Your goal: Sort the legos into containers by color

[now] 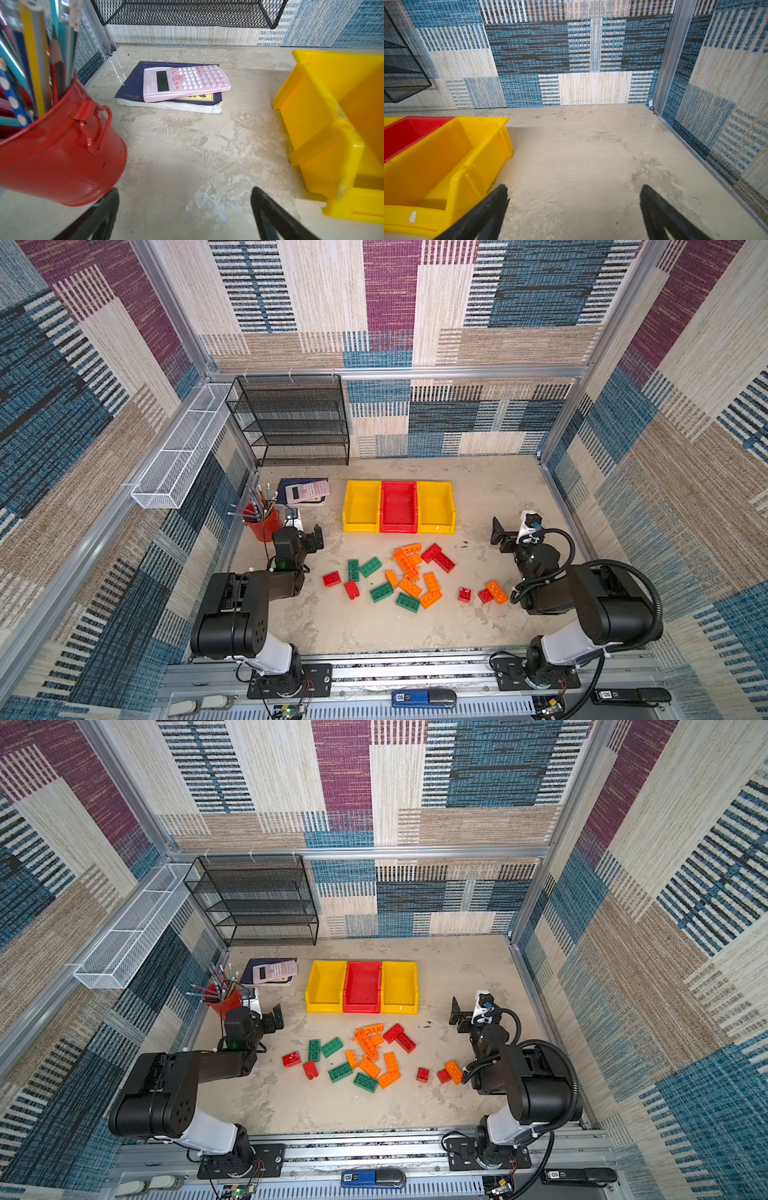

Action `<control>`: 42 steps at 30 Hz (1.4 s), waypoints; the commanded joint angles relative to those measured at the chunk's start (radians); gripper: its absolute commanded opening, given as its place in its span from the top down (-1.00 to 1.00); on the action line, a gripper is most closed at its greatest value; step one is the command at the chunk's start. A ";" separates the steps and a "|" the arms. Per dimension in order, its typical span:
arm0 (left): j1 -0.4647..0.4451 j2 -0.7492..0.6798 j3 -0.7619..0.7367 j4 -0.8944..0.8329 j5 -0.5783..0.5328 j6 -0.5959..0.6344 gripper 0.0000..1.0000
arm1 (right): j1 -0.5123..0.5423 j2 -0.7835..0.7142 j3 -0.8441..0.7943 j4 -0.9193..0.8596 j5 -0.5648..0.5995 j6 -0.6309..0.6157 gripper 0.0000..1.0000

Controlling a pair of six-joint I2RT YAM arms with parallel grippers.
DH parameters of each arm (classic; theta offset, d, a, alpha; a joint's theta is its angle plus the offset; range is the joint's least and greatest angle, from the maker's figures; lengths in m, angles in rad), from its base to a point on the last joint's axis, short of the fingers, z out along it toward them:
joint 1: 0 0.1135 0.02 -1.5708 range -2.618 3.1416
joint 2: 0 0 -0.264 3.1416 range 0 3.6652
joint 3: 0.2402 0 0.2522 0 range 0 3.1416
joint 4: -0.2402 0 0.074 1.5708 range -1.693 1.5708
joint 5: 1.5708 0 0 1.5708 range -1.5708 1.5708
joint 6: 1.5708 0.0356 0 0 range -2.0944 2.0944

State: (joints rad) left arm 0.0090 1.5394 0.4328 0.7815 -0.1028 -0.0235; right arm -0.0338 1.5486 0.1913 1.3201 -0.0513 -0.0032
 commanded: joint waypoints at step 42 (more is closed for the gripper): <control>-0.225 -0.321 0.220 -0.584 -0.199 -0.157 -0.95 | 0.156 -0.215 0.737 -1.428 0.134 0.312 -0.99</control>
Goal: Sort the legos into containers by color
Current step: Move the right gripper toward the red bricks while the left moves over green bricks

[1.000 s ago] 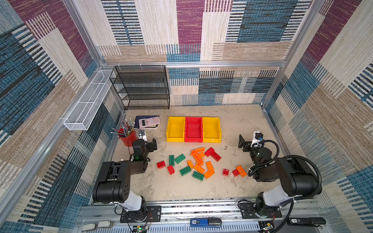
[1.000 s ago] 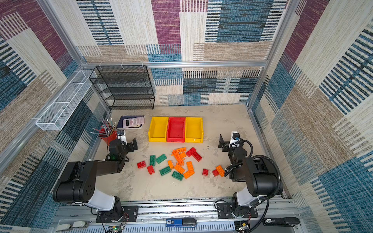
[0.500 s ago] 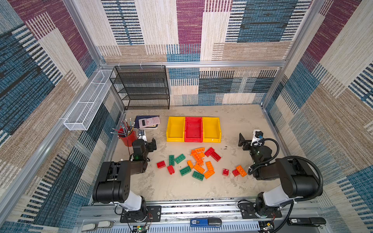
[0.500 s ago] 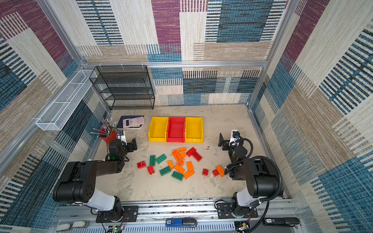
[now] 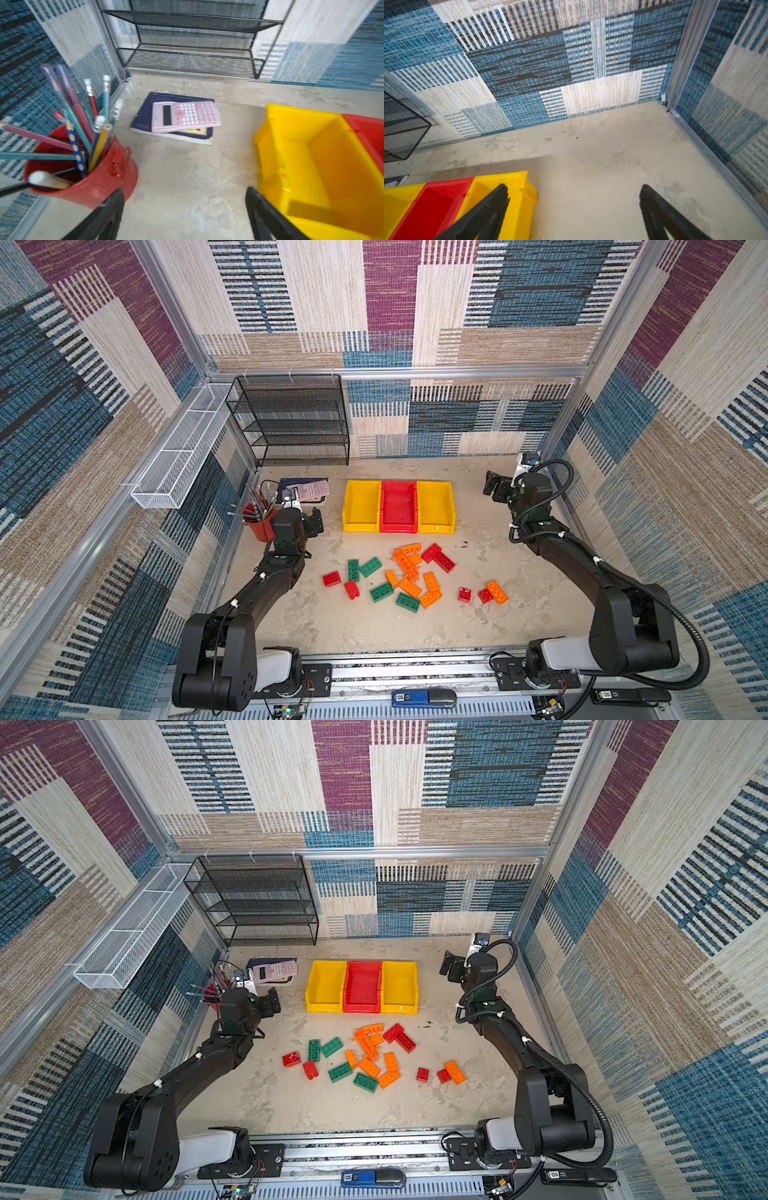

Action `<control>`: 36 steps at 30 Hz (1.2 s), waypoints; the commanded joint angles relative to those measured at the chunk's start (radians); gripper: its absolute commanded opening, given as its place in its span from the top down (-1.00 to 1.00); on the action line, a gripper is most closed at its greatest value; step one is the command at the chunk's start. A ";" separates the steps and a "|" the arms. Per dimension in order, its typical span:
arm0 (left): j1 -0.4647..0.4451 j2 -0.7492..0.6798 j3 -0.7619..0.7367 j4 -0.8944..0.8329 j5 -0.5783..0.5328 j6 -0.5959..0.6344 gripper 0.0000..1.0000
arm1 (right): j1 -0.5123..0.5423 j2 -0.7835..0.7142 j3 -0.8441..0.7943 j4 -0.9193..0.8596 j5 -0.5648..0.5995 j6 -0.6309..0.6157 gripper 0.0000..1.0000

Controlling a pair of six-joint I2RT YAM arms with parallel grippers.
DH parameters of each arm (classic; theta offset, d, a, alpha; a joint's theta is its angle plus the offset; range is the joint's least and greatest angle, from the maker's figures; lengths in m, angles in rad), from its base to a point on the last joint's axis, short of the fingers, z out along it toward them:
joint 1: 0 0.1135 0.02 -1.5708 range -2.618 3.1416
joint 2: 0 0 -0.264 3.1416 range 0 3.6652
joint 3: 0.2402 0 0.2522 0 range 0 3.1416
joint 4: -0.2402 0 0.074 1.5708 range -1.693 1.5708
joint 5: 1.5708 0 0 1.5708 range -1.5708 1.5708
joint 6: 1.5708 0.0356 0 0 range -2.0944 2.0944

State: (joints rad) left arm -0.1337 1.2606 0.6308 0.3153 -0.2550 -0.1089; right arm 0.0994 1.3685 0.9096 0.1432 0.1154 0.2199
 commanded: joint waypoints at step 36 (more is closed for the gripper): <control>-0.775 -0.395 -0.171 -0.340 0.003 -0.198 -0.98 | 0.506 0.072 -0.089 -0.532 -0.091 0.048 -0.44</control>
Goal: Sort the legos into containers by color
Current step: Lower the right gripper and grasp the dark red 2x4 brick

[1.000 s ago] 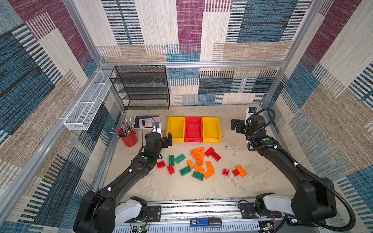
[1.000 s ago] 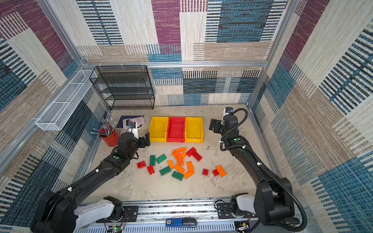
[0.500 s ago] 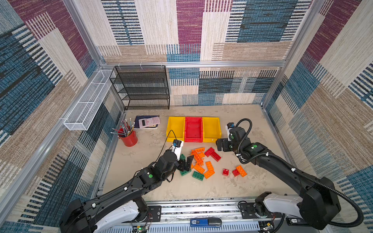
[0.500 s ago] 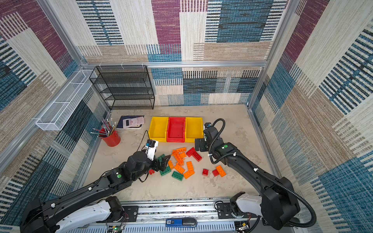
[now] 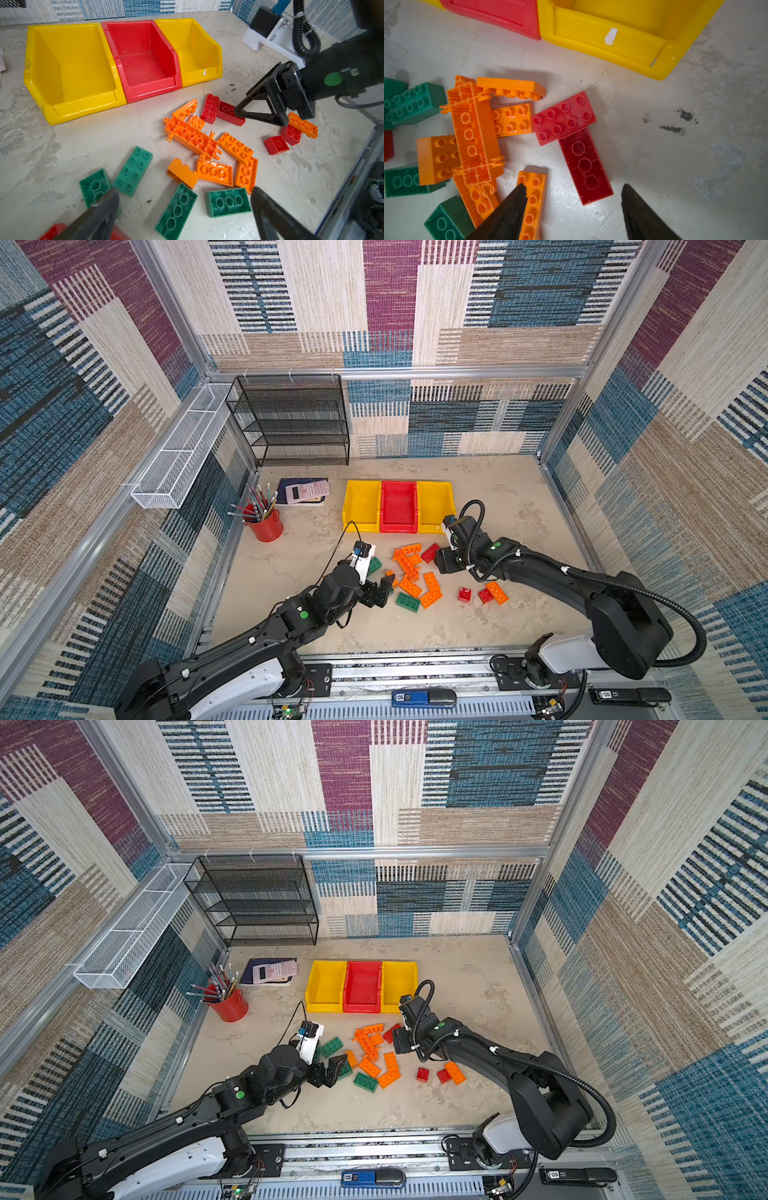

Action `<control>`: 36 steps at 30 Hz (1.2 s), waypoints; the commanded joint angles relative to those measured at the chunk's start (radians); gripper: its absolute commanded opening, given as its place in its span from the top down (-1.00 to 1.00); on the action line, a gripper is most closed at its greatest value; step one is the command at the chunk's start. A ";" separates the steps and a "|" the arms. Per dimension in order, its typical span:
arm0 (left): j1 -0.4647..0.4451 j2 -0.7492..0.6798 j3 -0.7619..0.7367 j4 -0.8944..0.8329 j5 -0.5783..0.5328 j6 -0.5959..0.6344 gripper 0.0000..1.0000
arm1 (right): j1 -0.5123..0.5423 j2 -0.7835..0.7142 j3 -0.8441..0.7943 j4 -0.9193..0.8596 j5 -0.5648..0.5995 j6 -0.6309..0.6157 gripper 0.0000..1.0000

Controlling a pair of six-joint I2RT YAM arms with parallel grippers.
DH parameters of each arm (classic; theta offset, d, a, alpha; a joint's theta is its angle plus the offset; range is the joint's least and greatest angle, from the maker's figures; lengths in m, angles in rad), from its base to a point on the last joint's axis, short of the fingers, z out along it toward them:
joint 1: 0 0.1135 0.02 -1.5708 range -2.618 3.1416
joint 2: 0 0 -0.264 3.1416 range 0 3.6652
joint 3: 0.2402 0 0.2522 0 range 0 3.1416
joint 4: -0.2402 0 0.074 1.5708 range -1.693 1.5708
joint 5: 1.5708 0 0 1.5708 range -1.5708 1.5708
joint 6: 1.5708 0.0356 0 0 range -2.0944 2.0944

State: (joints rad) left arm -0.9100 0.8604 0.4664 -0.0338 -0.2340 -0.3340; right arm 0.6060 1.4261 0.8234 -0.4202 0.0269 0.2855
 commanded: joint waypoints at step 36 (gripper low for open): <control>0.001 -0.050 -0.052 -0.022 -0.021 0.000 -0.98 | 0.004 0.183 0.019 0.076 0.029 -0.037 0.05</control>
State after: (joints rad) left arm -0.9100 0.8158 0.4149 -0.0395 -0.2577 -0.3340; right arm 0.6090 1.6032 0.8421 -0.3672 0.0528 0.2321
